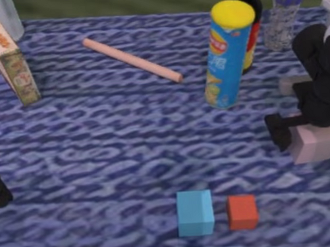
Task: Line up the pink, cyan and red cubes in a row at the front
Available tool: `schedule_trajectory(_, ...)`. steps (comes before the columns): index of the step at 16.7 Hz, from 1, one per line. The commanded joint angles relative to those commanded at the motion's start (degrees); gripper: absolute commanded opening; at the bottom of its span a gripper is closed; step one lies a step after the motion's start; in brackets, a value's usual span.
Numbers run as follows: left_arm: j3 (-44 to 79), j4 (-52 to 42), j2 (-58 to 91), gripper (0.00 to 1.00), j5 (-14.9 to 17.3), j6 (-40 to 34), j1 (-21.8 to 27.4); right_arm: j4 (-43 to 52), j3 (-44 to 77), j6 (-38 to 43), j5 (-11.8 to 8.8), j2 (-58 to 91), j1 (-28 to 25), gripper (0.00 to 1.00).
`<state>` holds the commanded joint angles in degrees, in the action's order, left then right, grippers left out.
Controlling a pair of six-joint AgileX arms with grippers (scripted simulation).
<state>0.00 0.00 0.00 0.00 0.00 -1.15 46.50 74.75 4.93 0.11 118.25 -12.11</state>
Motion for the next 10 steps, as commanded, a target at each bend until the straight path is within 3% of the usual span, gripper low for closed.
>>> schedule_trajectory(10,0.0,0.0,0.0,1.0,0.0,0.0,0.0,0.0,0.0,0.0,0.0,0.0,0.0,0.17)
